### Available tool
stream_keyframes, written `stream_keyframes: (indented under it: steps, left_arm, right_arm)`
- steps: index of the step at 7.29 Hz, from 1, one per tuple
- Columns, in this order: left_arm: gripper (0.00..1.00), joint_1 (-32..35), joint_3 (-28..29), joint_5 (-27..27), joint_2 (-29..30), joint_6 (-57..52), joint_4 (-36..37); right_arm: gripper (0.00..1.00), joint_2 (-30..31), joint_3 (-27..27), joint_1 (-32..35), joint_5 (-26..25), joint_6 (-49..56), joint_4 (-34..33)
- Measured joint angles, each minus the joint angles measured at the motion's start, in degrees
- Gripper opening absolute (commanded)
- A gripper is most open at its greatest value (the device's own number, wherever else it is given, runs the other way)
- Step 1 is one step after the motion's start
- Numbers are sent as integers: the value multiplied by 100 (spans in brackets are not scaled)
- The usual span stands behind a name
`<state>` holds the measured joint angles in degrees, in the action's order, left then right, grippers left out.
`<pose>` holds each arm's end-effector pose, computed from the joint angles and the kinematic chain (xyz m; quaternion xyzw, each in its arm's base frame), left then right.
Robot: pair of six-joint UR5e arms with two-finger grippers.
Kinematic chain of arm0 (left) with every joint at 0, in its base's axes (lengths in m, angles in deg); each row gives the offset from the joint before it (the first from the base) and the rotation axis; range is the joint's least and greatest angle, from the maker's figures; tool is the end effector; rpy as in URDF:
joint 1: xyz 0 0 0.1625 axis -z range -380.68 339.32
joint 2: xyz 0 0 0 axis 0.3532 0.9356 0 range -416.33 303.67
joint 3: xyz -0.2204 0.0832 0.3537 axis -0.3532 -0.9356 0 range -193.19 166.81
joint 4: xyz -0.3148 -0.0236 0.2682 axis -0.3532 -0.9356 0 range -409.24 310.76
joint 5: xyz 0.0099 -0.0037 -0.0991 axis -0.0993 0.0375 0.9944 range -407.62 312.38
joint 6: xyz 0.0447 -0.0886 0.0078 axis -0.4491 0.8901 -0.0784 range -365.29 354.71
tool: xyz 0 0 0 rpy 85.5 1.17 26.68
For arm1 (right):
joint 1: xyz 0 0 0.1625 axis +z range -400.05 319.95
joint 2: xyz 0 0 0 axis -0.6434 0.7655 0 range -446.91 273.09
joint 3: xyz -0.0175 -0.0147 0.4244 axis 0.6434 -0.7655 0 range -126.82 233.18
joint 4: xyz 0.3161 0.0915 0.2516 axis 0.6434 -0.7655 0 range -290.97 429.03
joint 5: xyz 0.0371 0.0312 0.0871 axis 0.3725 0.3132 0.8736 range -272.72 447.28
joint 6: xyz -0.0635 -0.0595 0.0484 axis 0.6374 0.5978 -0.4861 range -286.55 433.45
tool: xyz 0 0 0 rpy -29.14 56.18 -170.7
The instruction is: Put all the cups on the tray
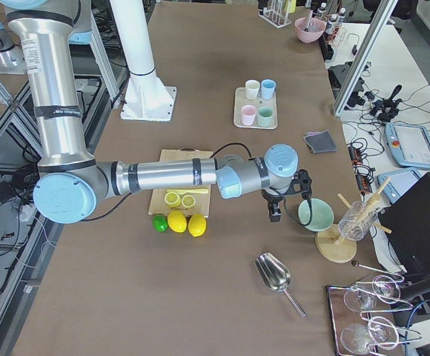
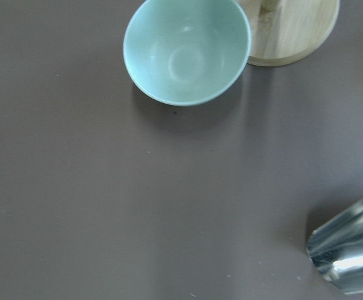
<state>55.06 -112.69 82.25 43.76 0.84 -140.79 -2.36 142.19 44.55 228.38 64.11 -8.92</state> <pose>0.0717 -0.5642 0.4847 0.1105 0.3604 0.1279 0.9174 0.0043 -0.5475 0.5867 0.0737 -0.4399 -0.0313 0.8944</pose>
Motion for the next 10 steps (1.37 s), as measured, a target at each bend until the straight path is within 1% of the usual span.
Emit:
stream_keyframes:
  steps: [1, 3, 7, 10]
  left_arm:
    - [98, 95, -162, 1, -369, -177, -5]
    - [98, 178, -302, 7, -638, -246, 1]
    - [98, 237, -383, 248, -671, -216, 44]
    - [98, 229, -555, 286, -659, -240, 42]
  right_arm:
    - [100, 138, -6, 148, -31, 286, -25]
    - [100, 265, -11, 214, -122, 545, -49]
    - [100, 320, -7, 197, -178, 599, -52]
    - [100, 364, 17, 197, -169, 602, -45]
